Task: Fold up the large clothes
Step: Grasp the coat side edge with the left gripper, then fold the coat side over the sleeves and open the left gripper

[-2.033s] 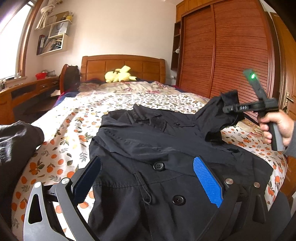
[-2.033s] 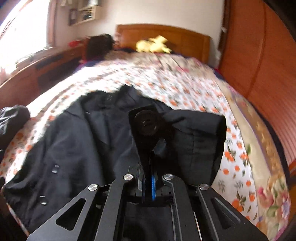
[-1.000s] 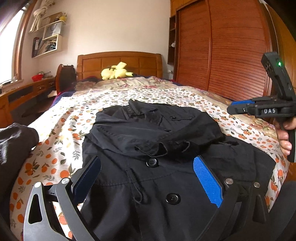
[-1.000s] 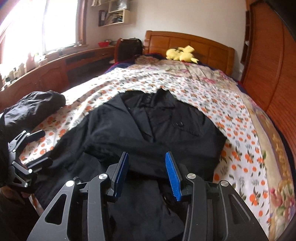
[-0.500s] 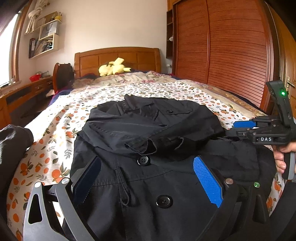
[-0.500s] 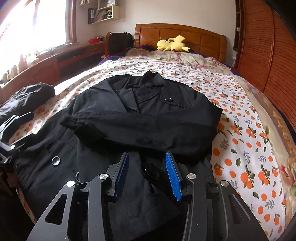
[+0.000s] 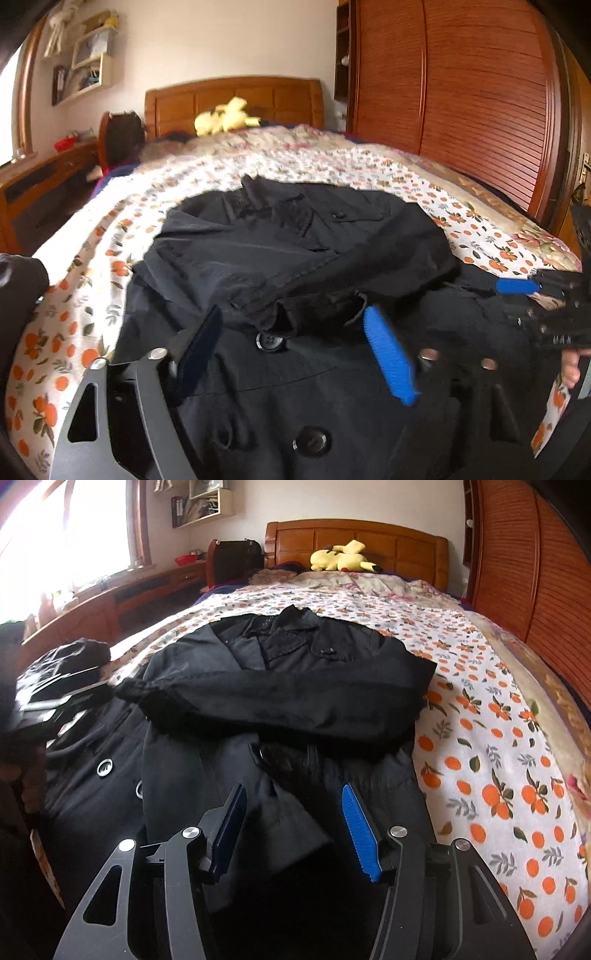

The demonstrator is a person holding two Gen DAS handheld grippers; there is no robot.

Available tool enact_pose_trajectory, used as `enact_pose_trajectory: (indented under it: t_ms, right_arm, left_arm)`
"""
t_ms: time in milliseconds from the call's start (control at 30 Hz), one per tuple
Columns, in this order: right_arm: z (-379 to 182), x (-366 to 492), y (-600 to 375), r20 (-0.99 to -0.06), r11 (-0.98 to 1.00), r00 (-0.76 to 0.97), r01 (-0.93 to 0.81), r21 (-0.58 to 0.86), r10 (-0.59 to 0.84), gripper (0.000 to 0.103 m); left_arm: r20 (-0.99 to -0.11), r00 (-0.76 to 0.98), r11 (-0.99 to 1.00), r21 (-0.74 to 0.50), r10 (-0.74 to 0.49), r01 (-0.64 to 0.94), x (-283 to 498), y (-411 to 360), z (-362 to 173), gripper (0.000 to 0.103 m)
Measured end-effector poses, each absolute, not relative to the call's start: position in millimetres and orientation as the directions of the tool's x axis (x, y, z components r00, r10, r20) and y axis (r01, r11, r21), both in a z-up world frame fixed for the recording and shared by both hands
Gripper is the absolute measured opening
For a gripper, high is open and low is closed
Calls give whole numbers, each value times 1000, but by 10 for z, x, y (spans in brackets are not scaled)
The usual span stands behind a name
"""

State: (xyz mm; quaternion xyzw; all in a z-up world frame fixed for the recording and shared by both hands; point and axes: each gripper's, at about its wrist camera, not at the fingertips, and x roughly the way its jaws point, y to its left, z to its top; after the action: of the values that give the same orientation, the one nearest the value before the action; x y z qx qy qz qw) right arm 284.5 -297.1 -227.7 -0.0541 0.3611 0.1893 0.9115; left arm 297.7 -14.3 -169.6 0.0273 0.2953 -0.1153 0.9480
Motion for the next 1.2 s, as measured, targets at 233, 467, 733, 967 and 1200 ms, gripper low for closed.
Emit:
enact_pose_trajectory:
  t_ms: [233,467,733,967,1200]
  right_arm:
    - [-2233,2750,-3126,-659,913,667,-400,77,348,53]
    - [-2180,2693,-3289,-633,910,681,-405,93,368,53]
    - [-2170,2676,-3453,-623,908,684,-406,107,379,53]
    - [-2130,2675,-3385,-618,902,687,-421,89,382,53]
    - [-2114,2714,-3249,-615,901,694,-428,67,375,53]
  left_arm:
    - [-624,771,980,38,-128,193,3252,-277,-1778,73]
    - [-695,711,983,32,-107,180,3335,-330,-1936,18]
    - [-579,814,988,94,-45,121,2764,-298,-1433,8]
    - [-526,850,989,100,-37,105,2274,-237,-1189,6]
    - [-534,845,987,114,-37,115,1943,-224,-1261,6]
